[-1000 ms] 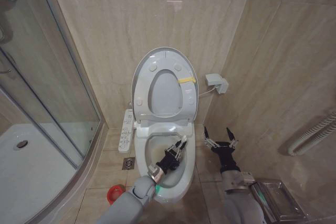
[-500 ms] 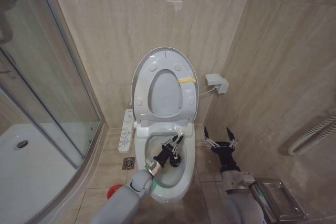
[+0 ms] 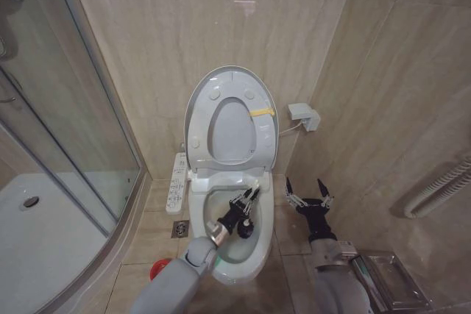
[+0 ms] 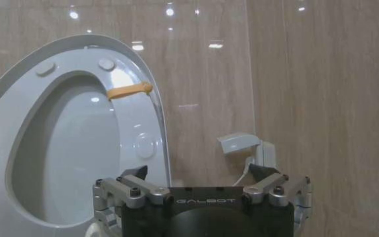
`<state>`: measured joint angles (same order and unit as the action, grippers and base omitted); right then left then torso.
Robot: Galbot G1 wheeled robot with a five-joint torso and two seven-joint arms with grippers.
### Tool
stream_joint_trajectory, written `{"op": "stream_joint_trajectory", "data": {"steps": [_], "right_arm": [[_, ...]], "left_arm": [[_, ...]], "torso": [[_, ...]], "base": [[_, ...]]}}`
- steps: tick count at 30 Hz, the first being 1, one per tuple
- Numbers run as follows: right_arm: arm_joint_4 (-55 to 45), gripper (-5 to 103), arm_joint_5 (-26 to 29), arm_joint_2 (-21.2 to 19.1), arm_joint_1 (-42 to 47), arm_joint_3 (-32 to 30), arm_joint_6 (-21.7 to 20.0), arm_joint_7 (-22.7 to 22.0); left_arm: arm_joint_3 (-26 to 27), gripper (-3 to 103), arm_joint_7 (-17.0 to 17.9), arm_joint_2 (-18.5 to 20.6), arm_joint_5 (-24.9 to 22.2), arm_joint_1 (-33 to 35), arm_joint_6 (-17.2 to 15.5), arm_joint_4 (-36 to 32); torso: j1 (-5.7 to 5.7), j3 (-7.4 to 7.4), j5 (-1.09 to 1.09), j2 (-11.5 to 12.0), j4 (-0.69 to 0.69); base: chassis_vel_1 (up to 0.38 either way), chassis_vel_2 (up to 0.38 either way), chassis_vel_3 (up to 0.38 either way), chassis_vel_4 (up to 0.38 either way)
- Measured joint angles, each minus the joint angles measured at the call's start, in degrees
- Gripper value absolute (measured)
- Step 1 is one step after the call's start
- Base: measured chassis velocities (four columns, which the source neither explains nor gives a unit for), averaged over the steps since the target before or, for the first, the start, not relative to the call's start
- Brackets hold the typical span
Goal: Open the toilet lid, clean the toilet bowl with a toilet brush, close the toilet lid, and flush.
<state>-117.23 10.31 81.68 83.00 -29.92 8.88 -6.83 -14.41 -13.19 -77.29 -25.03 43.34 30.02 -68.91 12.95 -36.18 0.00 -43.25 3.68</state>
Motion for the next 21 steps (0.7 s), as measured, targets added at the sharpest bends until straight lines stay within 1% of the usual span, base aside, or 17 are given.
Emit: {"op": "stream_joint_trajectory", "data": {"steps": [7, 14, 17, 21], "right_arm": [[0.0, 100, 0.0, 0.0, 0.0, 0.0, 0.0, 0.0], [0.0, 100, 0.0, 0.0, 0.0, 0.0, 0.0, 0.0], [0.0, 100, 0.0, 0.0, 0.0, 0.0, 0.0, 0.0], [0.0, 100, 0.0, 0.0, 0.0, 0.0, 0.0, 0.0]], "left_arm": [[-1.0, 19, -0.2, -0.5, 0.8, 1.4, 0.9, 2.3], [-0.5, 19, 0.0, -0.1, 0.0, -0.1, -0.2, -0.5], [-0.1, 19, 0.0, -0.2, -0.2, -0.3, -0.3, -0.5], [-0.7, 19, -0.5, -0.9, 0.2, 0.8, 0.5, 2.0]], "torso": [[0.0, 0.0, 0.0, 0.0, -0.03], [0.0, 0.0, 0.0, 0.0, 0.0], [0.0, 0.0, 0.0, 0.0, 0.0], [0.0, 0.0, 0.0, 0.0, -0.03]], "base": [[0.0, 0.0, 0.0, 0.0], [0.0, 0.0, 0.0, 0.0], [0.0, 0.0, 0.0, 0.0], [0.0, 0.0, 0.0, 0.0]]}}
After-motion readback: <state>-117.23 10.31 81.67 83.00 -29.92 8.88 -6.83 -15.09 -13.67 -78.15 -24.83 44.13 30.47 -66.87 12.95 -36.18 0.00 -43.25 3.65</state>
